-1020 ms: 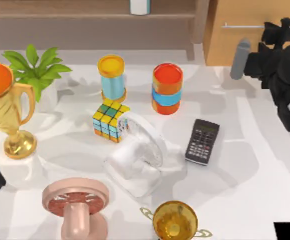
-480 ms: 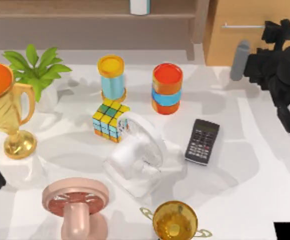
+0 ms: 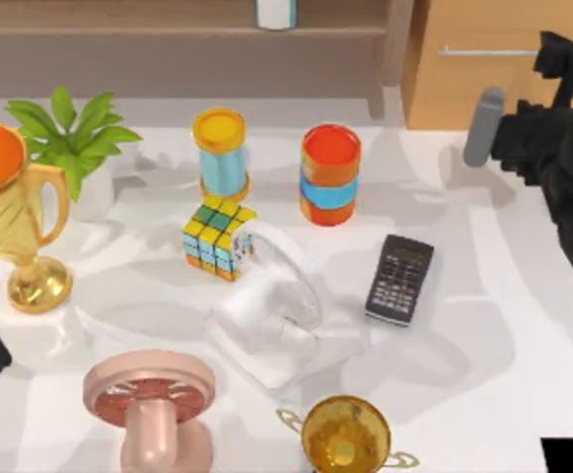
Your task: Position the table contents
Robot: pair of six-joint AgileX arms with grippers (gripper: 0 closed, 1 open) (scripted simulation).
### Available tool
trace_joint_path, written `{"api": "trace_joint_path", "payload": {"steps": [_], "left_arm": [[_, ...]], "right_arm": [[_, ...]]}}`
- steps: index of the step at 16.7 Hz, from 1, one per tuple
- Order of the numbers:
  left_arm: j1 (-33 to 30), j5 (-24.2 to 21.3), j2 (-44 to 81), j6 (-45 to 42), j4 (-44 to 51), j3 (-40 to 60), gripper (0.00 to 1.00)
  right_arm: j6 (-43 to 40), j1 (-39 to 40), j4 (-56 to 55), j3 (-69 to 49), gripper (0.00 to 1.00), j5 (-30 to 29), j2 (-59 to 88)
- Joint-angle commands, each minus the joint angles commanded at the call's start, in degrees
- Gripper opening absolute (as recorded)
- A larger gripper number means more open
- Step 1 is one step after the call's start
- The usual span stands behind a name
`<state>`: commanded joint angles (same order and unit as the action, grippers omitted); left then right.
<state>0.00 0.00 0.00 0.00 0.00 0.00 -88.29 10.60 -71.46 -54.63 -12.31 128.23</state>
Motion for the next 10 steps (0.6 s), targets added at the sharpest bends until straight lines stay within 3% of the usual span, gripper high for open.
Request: {"api": "trace_joint_path", "payload": {"steps": [10], "left_arm": [[0.0, 0.0, 0.0, 0.0, 0.0, 0.0, 1.00]], "right_arm": [[0.1, 0.4, -1.9, 3.8, 1.00, -0.1, -0.2]]}}
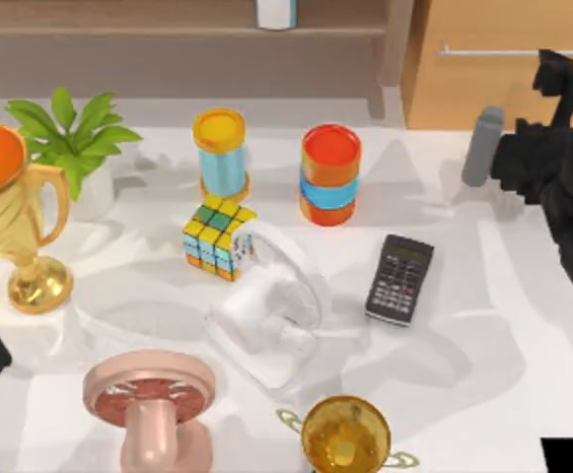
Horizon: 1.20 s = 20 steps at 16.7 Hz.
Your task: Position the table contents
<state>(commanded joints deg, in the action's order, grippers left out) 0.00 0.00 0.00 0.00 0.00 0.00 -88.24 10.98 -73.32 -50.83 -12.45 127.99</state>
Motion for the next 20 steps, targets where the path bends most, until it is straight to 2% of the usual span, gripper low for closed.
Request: {"api": "trace_joint_path", "payload": {"steps": [3, 7, 14, 20], "left_arm": [[0.0, 0.0, 0.0, 0.0, 0.0, 0.0, 1.00], [0.0, 0.0, 0.0, 0.0, 0.0, 0.0, 1.00], [0.0, 0.0, 0.0, 0.0, 0.0, 0.0, 1.00], [0.0, 0.0, 0.0, 0.0, 0.0, 0.0, 1.00]], "right_arm": [[3.5, 2.4, 0.6, -0.6, 1.00, -1.9, -1.9], [15.1, 10.4, 3.6, -3.3, 1.00, -7.2, -5.9], [45.4, 25.1, 15.4, -17.8, 1.00, -18.3, -6.3], [71.1, 29.9, 29.4, -36.7, 1.00, -26.2, 0.8]]}}
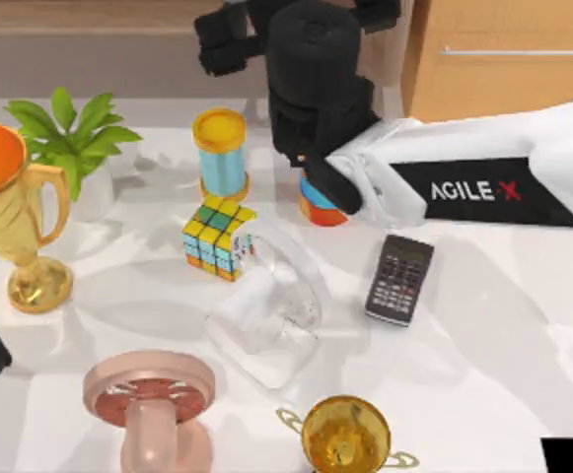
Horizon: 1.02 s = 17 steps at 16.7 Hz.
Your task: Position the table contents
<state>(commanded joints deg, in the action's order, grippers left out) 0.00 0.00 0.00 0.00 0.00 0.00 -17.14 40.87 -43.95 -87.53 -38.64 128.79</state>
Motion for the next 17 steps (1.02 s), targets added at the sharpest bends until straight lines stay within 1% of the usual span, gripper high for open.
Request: {"api": "trace_joint_path", "payload": {"steps": [3, 6, 8, 13, 17], "left_arm": [[0.0, 0.0, 0.0, 0.0, 0.0, 0.0, 1.00], [0.0, 0.0, 0.0, 0.0, 0.0, 0.0, 1.00], [0.0, 0.0, 0.0, 0.0, 0.0, 0.0, 1.00], [0.0, 0.0, 0.0, 0.0, 0.0, 0.0, 1.00], [0.0, 0.0, 0.0, 0.0, 0.0, 0.0, 1.00]], "right_arm": [[9.7, 0.4, 6.0, -8.0, 1.00, -2.7, 3.3], [15.6, 0.3, 9.9, -13.0, 1.00, -4.2, 5.4], [16.7, 0.3, 10.6, -14.0, 1.00, -4.5, 5.8], [16.6, 0.1, 10.7, -14.1, 1.00, -4.3, 5.6], [16.7, -0.7, 12.5, -18.4, 1.00, -3.5, 8.2]]}}
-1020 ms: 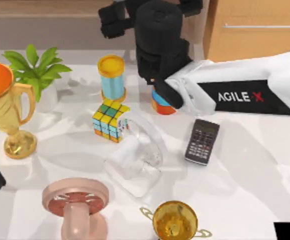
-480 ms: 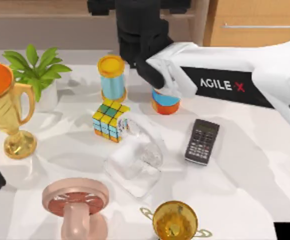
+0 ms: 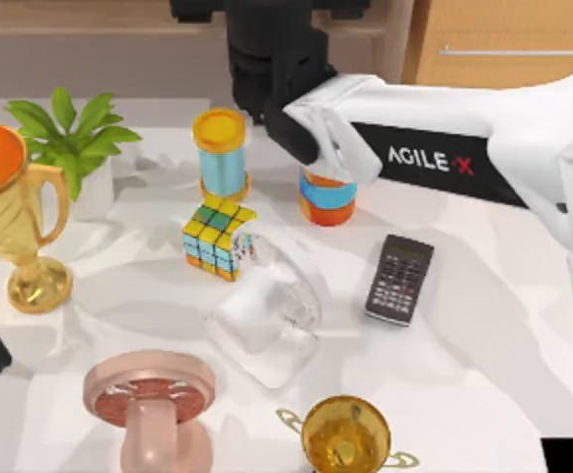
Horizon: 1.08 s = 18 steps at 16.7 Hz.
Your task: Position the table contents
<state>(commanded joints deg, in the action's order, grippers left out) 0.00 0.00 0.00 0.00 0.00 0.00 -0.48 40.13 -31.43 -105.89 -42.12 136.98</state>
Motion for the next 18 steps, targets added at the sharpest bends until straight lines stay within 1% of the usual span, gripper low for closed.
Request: {"api": "trace_joint_path", "payload": {"steps": [2, 6, 18], "left_arm": [[0.0, 0.0, 0.0, 0.0, 0.0, 0.0, 1.00], [0.0, 0.0, 0.0, 0.0, 0.0, 0.0, 1.00], [0.0, 0.0, 0.0, 0.0, 0.0, 0.0, 1.00]], "right_arm": [[0.0, -0.4, 0.8, -1.8, 1.00, 0.4, 1.0], [0.0, -0.5, 0.9, -2.0, 1.00, 0.4, 1.1], [0.0, -0.5, 0.9, -2.0, 0.10, 0.4, 1.1]]}}
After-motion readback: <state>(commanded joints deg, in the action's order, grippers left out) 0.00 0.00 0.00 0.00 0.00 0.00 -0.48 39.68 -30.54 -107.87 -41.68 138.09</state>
